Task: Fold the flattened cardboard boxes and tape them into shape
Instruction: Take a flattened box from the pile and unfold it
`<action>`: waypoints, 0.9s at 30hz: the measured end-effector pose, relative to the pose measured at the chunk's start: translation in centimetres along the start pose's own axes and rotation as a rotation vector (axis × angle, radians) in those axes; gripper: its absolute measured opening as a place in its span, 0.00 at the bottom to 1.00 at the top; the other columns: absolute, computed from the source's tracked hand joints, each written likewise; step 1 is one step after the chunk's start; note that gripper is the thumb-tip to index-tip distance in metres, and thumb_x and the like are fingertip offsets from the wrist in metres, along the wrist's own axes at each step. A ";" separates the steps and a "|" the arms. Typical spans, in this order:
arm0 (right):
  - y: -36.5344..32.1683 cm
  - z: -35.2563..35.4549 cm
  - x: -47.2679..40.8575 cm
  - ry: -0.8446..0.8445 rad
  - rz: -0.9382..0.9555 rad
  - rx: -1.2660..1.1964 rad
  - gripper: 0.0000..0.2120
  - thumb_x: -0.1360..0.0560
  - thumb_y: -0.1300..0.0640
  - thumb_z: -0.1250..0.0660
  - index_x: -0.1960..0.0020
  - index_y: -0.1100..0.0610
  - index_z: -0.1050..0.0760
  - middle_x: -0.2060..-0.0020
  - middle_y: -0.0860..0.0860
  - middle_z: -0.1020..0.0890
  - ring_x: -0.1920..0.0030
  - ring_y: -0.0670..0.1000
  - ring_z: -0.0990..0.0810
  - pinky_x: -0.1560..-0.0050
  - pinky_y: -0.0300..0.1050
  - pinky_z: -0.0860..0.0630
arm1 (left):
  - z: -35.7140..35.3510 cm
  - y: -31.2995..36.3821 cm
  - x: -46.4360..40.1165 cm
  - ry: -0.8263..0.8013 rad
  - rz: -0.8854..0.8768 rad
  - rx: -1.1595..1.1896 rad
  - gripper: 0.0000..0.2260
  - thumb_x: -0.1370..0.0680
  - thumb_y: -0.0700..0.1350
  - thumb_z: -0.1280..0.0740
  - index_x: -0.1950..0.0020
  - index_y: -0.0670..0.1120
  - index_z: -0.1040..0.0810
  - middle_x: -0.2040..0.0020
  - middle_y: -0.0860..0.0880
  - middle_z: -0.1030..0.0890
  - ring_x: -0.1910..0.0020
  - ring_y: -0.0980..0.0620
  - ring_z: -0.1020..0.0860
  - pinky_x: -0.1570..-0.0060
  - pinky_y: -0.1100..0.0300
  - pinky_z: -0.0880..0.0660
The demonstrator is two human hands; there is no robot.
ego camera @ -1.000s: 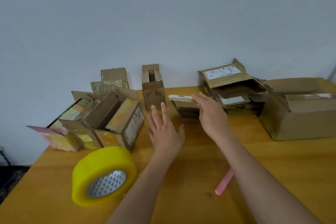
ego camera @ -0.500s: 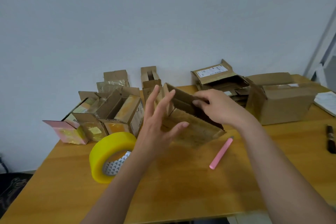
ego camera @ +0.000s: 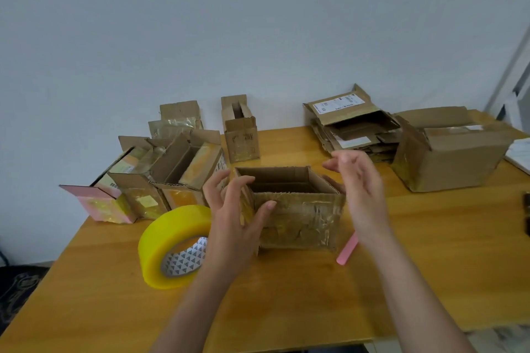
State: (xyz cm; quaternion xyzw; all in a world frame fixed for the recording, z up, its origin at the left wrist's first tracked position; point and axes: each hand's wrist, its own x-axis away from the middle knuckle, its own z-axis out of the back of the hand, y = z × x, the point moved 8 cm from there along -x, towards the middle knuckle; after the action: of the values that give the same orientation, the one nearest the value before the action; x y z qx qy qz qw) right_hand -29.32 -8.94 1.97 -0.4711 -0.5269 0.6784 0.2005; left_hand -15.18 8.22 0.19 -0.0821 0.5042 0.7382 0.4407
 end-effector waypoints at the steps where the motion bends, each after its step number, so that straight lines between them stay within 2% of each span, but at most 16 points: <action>1: 0.0 0.0 1.0 0.021 0.058 -0.021 0.16 0.21 0.43 0.41 0.46 0.53 0.24 0.53 0.46 0.20 0.48 0.44 0.21 0.47 0.33 0.26 | -0.1 0.0 0.1 0.020 -0.001 0.004 0.21 0.27 0.60 0.36 0.37 0.56 0.31 0.30 0.52 0.42 0.35 0.67 0.40 0.36 0.65 0.35; 4: 0.8 -0.9 3.4 -0.048 0.148 0.017 0.19 0.22 0.38 0.41 0.42 0.49 0.25 0.48 0.45 0.22 0.45 0.43 0.23 0.47 0.31 0.28 | -0.4 -0.2 0.3 0.051 -0.020 0.001 0.21 0.26 0.60 0.36 0.36 0.52 0.30 0.33 0.52 0.39 0.35 0.60 0.36 0.38 0.71 0.34; 7: 1.8 -1.7 3.9 -0.147 0.145 0.135 0.22 0.22 0.35 0.44 0.35 0.45 0.26 0.40 0.41 0.25 0.36 0.44 0.27 0.41 0.33 0.29 | -0.2 0.6 0.5 0.059 -0.079 0.033 0.18 0.23 0.57 0.33 0.37 0.50 0.28 0.34 0.48 0.33 0.34 0.66 0.36 0.39 0.75 0.32; 9: 2.1 -2.1 3.6 -0.196 0.131 0.219 0.24 0.22 0.34 0.46 0.34 0.44 0.25 0.40 0.40 0.28 0.35 0.46 0.28 0.40 0.35 0.29 | -0.4 0.9 0.8 0.019 -0.124 0.076 0.17 0.23 0.55 0.34 0.38 0.48 0.25 0.34 0.48 0.28 0.32 0.61 0.32 0.37 0.67 0.29; 11: 2.6 -2.5 3.4 -0.234 0.077 0.227 0.25 0.22 0.33 0.48 0.37 0.43 0.23 0.43 0.41 0.28 0.37 0.46 0.28 0.41 0.36 0.28 | -0.8 0.2 1.2 -0.024 -0.081 0.118 0.19 0.22 0.55 0.36 0.35 0.48 0.24 0.34 0.51 0.24 0.30 0.52 0.30 0.35 0.49 0.26; 12: 3.1 -2.6 3.3 -0.241 0.036 0.212 0.24 0.22 0.32 0.48 0.38 0.43 0.22 0.44 0.40 0.27 0.37 0.45 0.28 0.40 0.37 0.28 | -0.8 -0.3 1.4 -0.023 -0.044 0.132 0.19 0.21 0.56 0.37 0.34 0.49 0.25 0.35 0.54 0.23 0.30 0.51 0.29 0.36 0.45 0.26; 13: 3.4 -2.6 3.4 -0.240 0.006 0.215 0.23 0.22 0.33 0.48 0.39 0.42 0.22 0.45 0.38 0.26 0.37 0.43 0.28 0.40 0.38 0.29 | -0.8 -0.7 1.7 -0.013 -0.001 0.152 0.19 0.21 0.56 0.37 0.33 0.50 0.26 0.37 0.56 0.21 0.31 0.51 0.27 0.37 0.44 0.25; 16: 4.3 -2.2 3.6 -0.215 -0.021 0.269 0.14 0.21 0.37 0.45 0.43 0.37 0.24 0.49 0.30 0.23 0.41 0.36 0.27 0.40 0.36 0.31 | -0.9 -1.5 2.4 0.027 0.112 0.226 0.13 0.19 0.53 0.39 0.35 0.52 0.28 0.43 0.58 0.19 0.39 0.57 0.23 0.46 0.58 0.20; 18: 5.0 -2.1 3.9 -0.187 -0.069 0.244 0.10 0.21 0.43 0.40 0.42 0.40 0.25 0.50 0.33 0.21 0.43 0.34 0.26 0.42 0.31 0.30 | -1.1 -2.0 2.8 0.073 0.140 0.214 0.15 0.21 0.49 0.38 0.34 0.51 0.31 0.41 0.56 0.22 0.39 0.60 0.24 0.45 0.60 0.21; 20: 5.0 -2.1 4.0 -0.146 -0.067 0.260 0.15 0.21 0.49 0.36 0.35 0.45 0.27 0.47 0.40 0.21 0.44 0.32 0.27 0.43 0.25 0.32 | -1.3 -2.5 3.0 0.110 0.156 0.176 0.19 0.20 0.45 0.37 0.30 0.49 0.34 0.35 0.54 0.28 0.34 0.61 0.28 0.38 0.60 0.26; 21: 4.9 -2.2 3.9 -0.137 -0.051 0.275 0.19 0.21 0.51 0.35 0.31 0.46 0.31 0.44 0.41 0.24 0.43 0.33 0.27 0.44 0.25 0.30 | -1.5 -2.7 2.9 0.118 0.162 0.153 0.21 0.20 0.41 0.37 0.28 0.47 0.37 0.33 0.54 0.33 0.32 0.60 0.30 0.35 0.61 0.28; 23: 4.9 -2.6 3.5 -0.165 -0.034 0.299 0.26 0.20 0.53 0.36 0.25 0.45 0.39 0.38 0.39 0.30 0.42 0.37 0.28 0.48 0.25 0.29 | -1.9 -2.8 2.6 0.108 0.171 0.124 0.28 0.20 0.37 0.37 0.22 0.47 0.43 0.30 0.57 0.40 0.31 0.61 0.32 0.36 0.67 0.31; 25: 5.2 -3.0 3.0 -0.231 -0.027 0.328 0.28 0.19 0.56 0.37 0.23 0.44 0.43 0.33 0.39 0.33 0.41 0.38 0.29 0.48 0.23 0.31 | -2.3 -2.7 2.3 0.057 0.174 0.123 0.31 0.19 0.36 0.38 0.20 0.51 0.48 0.29 0.58 0.42 0.30 0.62 0.35 0.37 0.71 0.33; 27: 5.3 -3.2 2.7 -0.271 -0.020 0.346 0.27 0.19 0.57 0.38 0.24 0.43 0.40 0.32 0.38 0.33 0.40 0.39 0.29 0.47 0.23 0.31 | -2.5 -2.7 2.2 0.029 0.153 0.111 0.30 0.19 0.37 0.39 0.20 0.52 0.47 0.29 0.56 0.40 0.31 0.64 0.36 0.38 0.74 0.34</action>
State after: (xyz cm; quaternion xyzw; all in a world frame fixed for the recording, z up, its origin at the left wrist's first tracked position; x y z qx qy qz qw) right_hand -26.68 -7.18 -4.00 -0.3289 -0.4293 0.8140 0.2122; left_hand -15.32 7.73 -4.01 -0.0294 0.5553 0.7394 0.3795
